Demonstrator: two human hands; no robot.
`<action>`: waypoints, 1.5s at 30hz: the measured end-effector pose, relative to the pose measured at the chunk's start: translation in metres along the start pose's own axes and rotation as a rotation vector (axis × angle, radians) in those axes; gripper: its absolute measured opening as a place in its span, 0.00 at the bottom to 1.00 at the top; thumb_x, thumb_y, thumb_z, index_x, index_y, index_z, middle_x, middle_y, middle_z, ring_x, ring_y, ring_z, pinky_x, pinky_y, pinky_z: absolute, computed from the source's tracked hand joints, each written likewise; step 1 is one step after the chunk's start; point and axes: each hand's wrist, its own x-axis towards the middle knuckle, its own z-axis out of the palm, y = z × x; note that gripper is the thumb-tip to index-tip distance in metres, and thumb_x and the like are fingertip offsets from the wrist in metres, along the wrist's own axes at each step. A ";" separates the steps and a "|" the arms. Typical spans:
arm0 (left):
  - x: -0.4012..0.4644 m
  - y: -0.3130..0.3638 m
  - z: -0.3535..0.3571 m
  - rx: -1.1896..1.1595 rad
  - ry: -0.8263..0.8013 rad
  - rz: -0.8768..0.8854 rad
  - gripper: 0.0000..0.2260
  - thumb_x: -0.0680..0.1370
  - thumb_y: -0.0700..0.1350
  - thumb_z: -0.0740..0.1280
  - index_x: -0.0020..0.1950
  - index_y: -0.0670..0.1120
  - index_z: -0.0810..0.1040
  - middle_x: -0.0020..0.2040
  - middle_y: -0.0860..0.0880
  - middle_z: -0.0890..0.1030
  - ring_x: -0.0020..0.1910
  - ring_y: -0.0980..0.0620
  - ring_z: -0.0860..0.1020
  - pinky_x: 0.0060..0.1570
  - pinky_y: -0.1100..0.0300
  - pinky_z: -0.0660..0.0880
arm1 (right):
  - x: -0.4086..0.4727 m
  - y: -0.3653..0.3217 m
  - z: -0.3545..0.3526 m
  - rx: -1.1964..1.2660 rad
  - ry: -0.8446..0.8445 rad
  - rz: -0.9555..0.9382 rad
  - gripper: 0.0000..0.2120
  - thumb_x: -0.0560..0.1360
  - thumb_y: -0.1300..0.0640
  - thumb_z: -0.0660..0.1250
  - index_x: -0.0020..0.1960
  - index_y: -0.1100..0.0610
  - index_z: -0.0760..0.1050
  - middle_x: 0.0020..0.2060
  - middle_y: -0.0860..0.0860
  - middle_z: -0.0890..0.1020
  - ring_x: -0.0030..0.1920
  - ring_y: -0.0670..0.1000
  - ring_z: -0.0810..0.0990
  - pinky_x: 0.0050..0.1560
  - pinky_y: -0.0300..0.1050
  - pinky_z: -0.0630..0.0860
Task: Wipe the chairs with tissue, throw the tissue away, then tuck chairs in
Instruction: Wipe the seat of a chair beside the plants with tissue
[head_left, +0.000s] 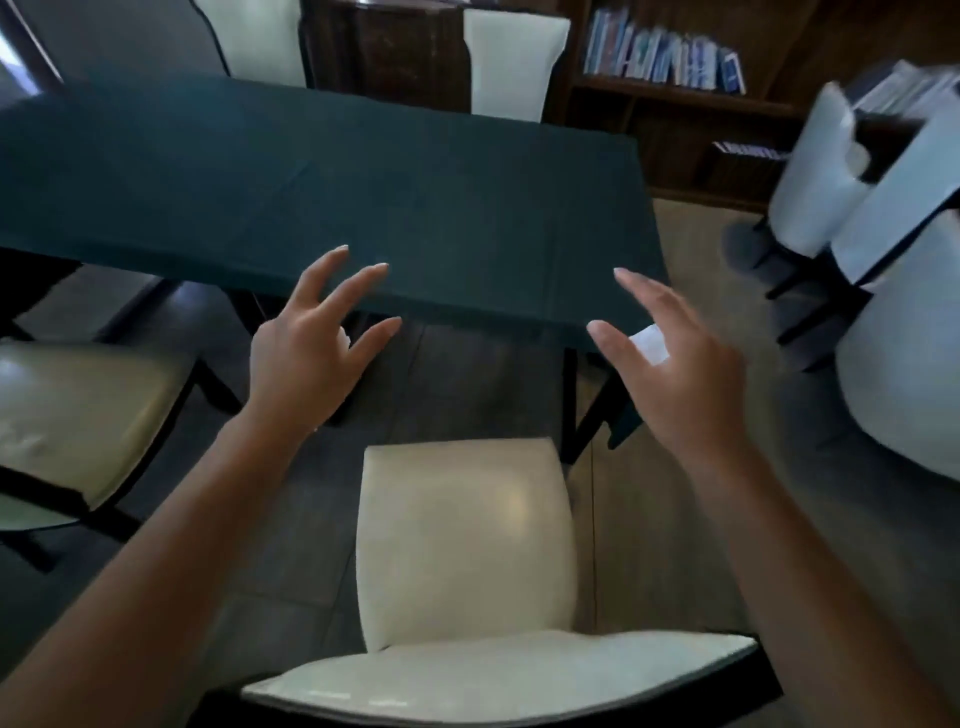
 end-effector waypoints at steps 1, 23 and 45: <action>0.002 -0.007 -0.002 0.001 -0.020 -0.003 0.21 0.79 0.61 0.69 0.71 0.59 0.76 0.77 0.52 0.69 0.39 0.51 0.81 0.42 0.54 0.77 | -0.007 -0.010 0.007 0.004 -0.008 0.027 0.28 0.78 0.32 0.63 0.74 0.43 0.72 0.71 0.43 0.76 0.66 0.45 0.78 0.59 0.38 0.73; 0.040 -0.030 0.022 0.037 -0.168 0.143 0.21 0.79 0.63 0.66 0.71 0.61 0.74 0.77 0.53 0.69 0.32 0.54 0.77 0.38 0.55 0.78 | -0.030 -0.001 0.033 0.073 0.096 0.266 0.27 0.78 0.34 0.64 0.74 0.42 0.72 0.72 0.43 0.75 0.70 0.44 0.74 0.58 0.28 0.66; 0.084 -0.375 -0.061 -0.115 -0.151 -0.023 0.18 0.80 0.58 0.70 0.69 0.58 0.78 0.75 0.55 0.72 0.45 0.50 0.83 0.48 0.52 0.79 | 0.043 -0.258 0.284 -0.039 -0.050 0.155 0.27 0.77 0.33 0.65 0.72 0.43 0.75 0.71 0.47 0.77 0.66 0.47 0.79 0.62 0.48 0.77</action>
